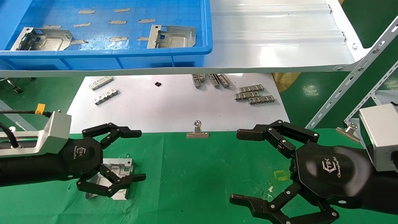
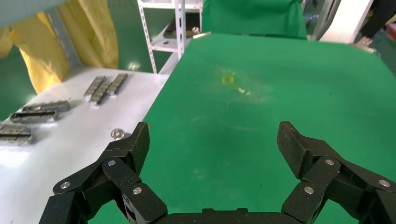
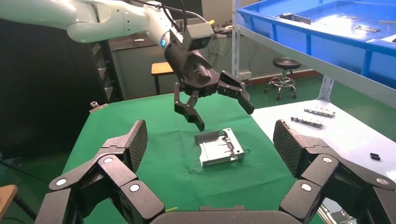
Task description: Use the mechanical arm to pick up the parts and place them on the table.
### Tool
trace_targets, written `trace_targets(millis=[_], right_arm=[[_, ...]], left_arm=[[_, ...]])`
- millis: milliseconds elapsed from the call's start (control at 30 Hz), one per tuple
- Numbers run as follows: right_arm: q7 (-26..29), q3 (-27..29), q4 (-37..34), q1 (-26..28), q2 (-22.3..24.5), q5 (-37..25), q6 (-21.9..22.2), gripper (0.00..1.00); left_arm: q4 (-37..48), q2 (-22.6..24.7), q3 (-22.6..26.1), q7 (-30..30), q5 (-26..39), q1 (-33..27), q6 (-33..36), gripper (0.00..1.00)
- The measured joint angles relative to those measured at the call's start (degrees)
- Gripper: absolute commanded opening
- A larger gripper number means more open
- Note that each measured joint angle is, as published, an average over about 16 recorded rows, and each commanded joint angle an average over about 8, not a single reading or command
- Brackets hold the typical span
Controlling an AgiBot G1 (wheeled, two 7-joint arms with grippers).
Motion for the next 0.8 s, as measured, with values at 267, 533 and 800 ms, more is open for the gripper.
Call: trace_targets(millis=[267, 533, 800], right_arm=[[0.0, 0.0, 0.0, 0.0, 0.0, 0.0, 0.0, 1.00], [0.0, 0.0, 0.0, 0.0, 0.0, 0.0, 0.0, 1.00], [0.0, 0.0, 0.0, 0.0, 0.0, 0.0, 0.0, 1.00]], left_arm=[[-6.8, -1.4, -4.5, -4.3, -2.1, 4.0, -0.9, 1.00], [-13.7, -2.8, -9.0, -8.6, -4.1, 8.1, -1.8, 1.00], [-20.5, -4.2, -13.4, -12.9, -6.2, 12.1, -2.6, 1.00]])
